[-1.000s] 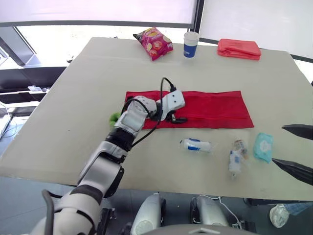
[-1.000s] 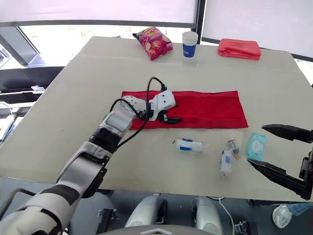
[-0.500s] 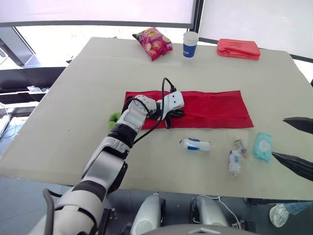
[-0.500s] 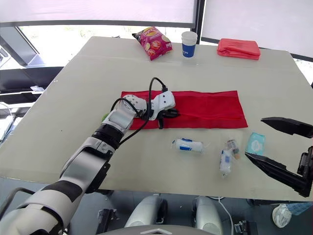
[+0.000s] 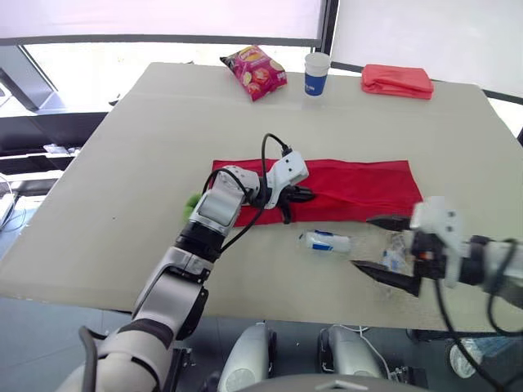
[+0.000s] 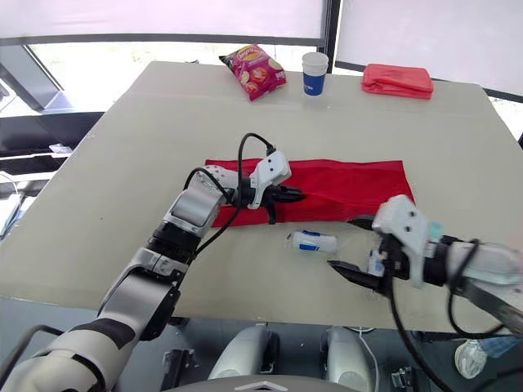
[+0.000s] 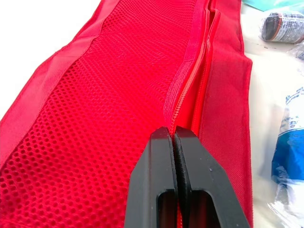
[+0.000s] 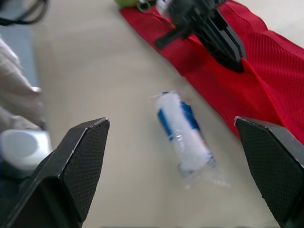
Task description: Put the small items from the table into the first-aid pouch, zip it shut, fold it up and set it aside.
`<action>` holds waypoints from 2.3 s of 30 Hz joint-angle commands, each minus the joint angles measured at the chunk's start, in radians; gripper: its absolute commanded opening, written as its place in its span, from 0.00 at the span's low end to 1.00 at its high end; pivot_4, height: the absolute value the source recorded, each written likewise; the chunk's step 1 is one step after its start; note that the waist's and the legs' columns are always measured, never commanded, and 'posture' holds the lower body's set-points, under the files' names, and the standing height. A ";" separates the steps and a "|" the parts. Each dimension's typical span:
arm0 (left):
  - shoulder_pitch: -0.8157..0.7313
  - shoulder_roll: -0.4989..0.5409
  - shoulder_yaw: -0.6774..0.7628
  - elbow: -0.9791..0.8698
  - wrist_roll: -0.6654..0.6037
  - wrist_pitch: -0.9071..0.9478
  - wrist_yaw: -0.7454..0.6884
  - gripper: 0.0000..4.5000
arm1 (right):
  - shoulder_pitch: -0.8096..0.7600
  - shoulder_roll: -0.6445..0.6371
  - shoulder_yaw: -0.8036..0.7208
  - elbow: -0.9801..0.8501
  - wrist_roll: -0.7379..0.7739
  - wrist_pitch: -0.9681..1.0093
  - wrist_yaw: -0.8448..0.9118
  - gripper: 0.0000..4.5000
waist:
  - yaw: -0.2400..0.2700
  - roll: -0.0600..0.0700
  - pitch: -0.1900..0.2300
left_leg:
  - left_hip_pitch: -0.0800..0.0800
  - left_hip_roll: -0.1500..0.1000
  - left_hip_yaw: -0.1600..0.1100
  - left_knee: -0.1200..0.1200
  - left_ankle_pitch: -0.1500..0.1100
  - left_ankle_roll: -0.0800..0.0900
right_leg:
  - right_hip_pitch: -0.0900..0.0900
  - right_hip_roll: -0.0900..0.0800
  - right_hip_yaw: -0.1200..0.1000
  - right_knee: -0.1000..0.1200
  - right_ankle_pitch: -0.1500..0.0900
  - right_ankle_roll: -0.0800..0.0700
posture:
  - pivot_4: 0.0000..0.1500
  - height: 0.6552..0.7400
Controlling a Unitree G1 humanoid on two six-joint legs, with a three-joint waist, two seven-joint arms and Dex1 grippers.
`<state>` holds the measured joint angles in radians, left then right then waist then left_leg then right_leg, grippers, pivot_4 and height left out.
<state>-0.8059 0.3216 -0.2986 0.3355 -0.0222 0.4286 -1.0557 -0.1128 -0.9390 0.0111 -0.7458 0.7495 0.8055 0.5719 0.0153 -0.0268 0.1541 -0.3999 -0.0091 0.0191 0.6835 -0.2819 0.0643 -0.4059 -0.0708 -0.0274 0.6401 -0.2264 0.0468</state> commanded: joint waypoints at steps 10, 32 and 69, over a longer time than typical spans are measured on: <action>0.021 0.008 0.004 -0.094 -0.015 0.018 0.032 0.00 | -0.216 0.153 0.308 0.260 -0.300 -0.039 0.077 0.52 | 0.000 0.000 0.000 | 0.000 -0.002 0.000 0.001 0.000 0.000 | 0.000 0.000 -0.003 0.001 0.000 0.000 | 1.00 1.00; -0.008 -0.028 0.012 -0.132 -0.081 0.088 0.023 0.00 | -0.246 0.631 0.037 0.238 -0.218 0.425 -0.458 0.02 | -0.003 0.002 -0.001 | 0.000 -0.003 0.001 0.000 0.000 0.000 | -0.002 0.000 -0.001 0.004 0.000 0.000 | 1.00 1.00; 0.007 0.006 0.002 -0.127 -0.088 0.091 0.015 0.00 | -0.249 0.479 0.103 0.159 -0.265 0.342 -0.237 0.50 | -0.024 0.007 -0.001 | 0.001 -0.004 0.000 -0.001 -0.001 0.001 | -0.002 0.001 -0.001 0.003 0.000 0.001 | 1.00 1.00</action>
<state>-0.7800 0.3227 -0.2999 0.2306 -0.1005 0.5364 -1.0318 -0.3621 -0.4303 0.1394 -0.5359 0.4806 1.1522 0.3175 -0.0091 -0.0201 0.1528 -0.3992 -0.0127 0.0195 0.6825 -0.2826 0.0656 -0.4078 -0.0699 -0.0281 0.6434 -0.2262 0.0474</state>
